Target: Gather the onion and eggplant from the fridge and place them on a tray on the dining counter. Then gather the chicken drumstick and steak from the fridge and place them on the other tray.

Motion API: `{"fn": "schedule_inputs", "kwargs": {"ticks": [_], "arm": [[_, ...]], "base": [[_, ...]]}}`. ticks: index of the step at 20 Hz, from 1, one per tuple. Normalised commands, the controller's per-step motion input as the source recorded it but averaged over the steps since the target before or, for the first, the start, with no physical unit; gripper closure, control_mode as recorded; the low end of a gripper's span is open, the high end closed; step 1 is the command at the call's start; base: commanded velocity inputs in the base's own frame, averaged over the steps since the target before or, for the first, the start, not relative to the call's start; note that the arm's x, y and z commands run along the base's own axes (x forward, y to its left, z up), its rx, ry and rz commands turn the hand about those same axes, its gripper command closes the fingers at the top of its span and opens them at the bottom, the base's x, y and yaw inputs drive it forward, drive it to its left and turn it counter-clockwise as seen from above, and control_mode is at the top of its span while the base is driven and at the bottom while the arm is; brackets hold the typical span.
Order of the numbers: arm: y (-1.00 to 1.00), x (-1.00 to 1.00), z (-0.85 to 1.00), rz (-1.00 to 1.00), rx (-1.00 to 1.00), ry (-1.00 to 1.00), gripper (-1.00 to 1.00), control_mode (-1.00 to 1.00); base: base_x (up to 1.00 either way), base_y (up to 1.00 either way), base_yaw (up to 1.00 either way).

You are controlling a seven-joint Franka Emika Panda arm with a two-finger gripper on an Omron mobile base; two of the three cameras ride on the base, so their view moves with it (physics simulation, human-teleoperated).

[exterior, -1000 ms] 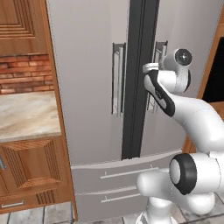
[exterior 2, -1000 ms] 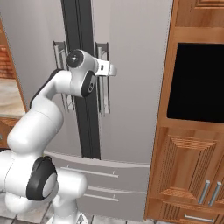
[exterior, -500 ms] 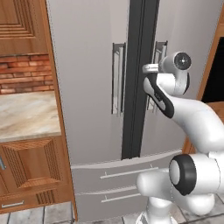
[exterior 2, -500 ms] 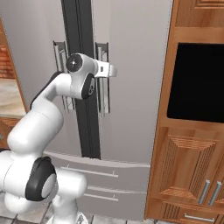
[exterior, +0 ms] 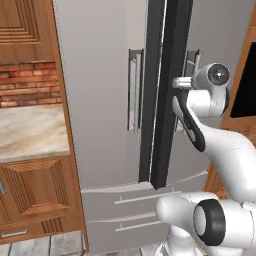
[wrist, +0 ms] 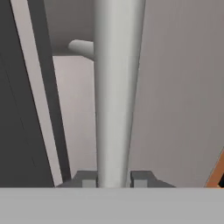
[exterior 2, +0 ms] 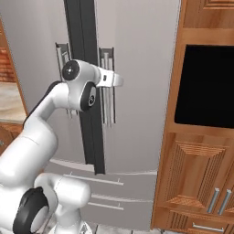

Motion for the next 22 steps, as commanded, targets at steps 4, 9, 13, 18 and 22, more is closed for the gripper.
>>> {"fn": "schedule_inputs", "kwargs": {"ticks": [4, 9, 13, 18, 22], "arm": [[-0.36, -0.98, 0.39, -0.13, 0.01, 0.01, 1.0, -1.0], [-0.45, -0.79, 0.49, -0.09, 0.0, 0.09, 1.0, -1.0], [-0.18, -0.64, 0.08, -0.01, -0.01, 0.11, -1.0, -1.0], [0.06, -0.92, 0.08, 0.0, 0.0, -0.06, -1.0, -1.0], [0.57, -0.97, 0.4, 0.04, -0.03, -0.01, -1.0, -1.0]], "base": [[0.0, 0.0, 0.0], [0.0, 0.0, 0.0], [0.0, 0.0, 0.0], [0.0, 0.0, 0.0], [0.0, 0.0, 0.0]]}}
